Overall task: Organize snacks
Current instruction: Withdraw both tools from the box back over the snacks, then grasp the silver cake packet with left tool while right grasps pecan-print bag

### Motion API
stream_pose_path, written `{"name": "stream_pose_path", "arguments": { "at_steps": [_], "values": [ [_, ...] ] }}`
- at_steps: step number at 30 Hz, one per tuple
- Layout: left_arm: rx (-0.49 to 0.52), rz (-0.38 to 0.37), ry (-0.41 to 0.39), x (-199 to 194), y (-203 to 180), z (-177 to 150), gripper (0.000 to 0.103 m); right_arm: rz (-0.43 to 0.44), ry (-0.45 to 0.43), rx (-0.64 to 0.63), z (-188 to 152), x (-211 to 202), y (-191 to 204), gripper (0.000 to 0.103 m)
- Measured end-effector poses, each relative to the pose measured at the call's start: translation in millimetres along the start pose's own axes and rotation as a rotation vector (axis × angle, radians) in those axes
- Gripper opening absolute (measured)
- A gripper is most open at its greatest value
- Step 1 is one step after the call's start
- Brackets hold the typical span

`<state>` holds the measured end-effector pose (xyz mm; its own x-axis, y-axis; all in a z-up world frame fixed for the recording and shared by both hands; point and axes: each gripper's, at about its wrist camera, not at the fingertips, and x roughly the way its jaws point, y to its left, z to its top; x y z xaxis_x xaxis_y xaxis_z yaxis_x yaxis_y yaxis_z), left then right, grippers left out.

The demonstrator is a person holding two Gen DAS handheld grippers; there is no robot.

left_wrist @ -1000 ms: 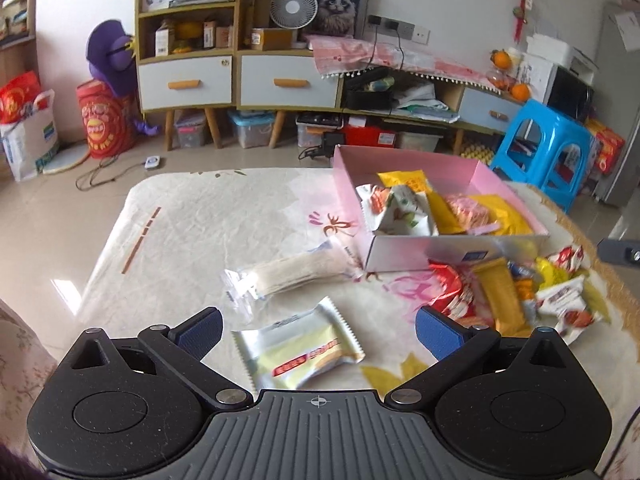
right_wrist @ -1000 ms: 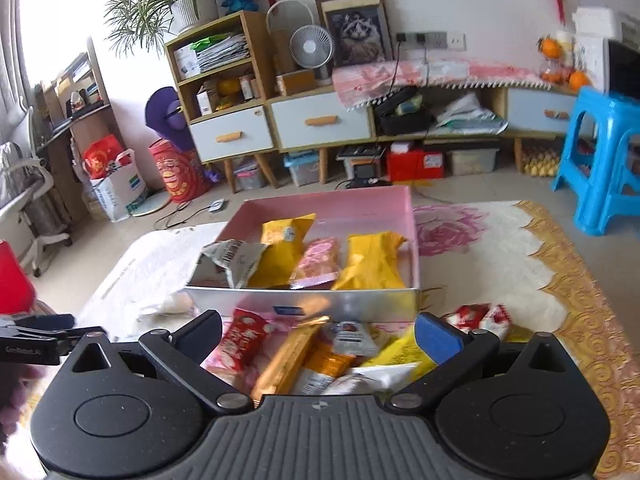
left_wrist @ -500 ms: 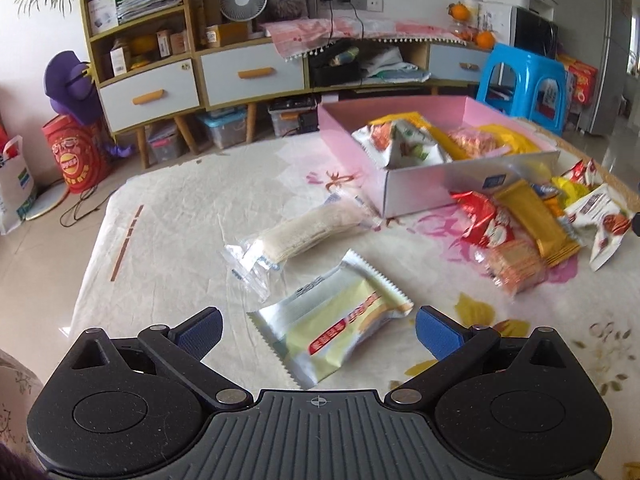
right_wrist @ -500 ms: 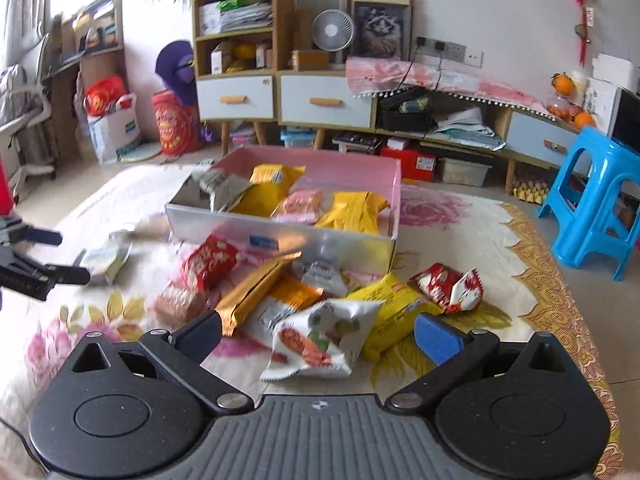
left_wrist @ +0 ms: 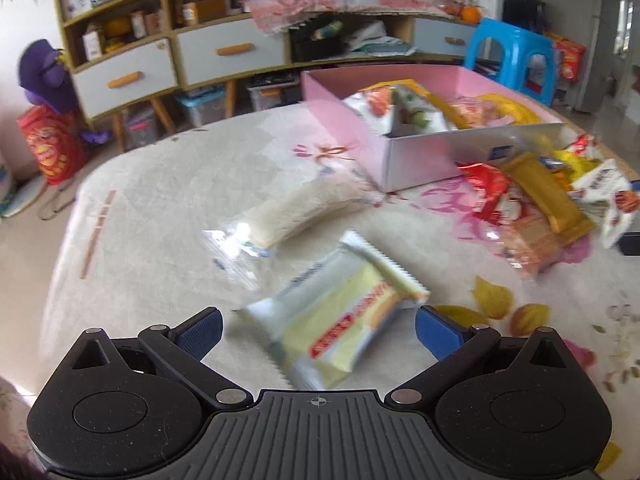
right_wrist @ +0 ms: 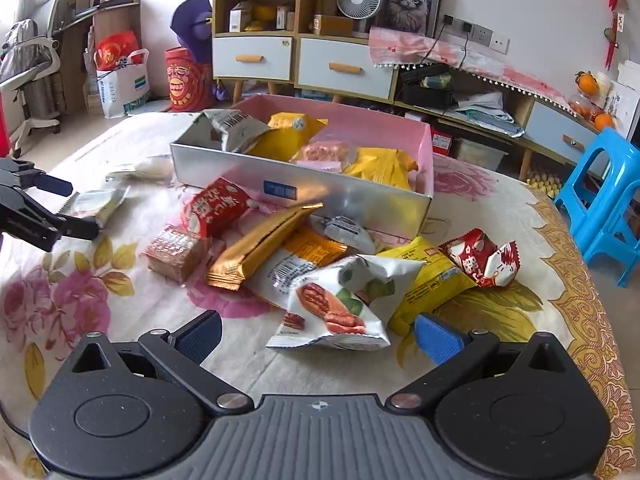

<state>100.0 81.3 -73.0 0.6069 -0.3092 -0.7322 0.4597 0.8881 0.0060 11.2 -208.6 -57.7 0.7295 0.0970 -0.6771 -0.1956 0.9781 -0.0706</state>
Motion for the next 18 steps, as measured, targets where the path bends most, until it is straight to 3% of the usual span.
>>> {"name": "stream_pose_path", "arguments": {
  "at_steps": [5, 7, 14, 18],
  "values": [
    [0.035, -0.183, 0.007, -10, -16, 1, 0.103, -0.022, 0.013, 0.015, -1, 5, -8, 0.096],
    [0.056, -0.208, 0.005, -13, -22, 3, 0.103, -0.028, 0.019, 0.017, -1, 7, -10, 0.096],
    [0.034, -0.099, 0.002, -3, -20, 9, 0.103, -0.040, 0.026, 0.028, -1, 12, -15, 0.096],
    [0.026, -0.081, 0.018, 4, -23, 12, 0.102, -0.033, 0.023, 0.036, 1, 14, -16, 0.096]
  ]
}}
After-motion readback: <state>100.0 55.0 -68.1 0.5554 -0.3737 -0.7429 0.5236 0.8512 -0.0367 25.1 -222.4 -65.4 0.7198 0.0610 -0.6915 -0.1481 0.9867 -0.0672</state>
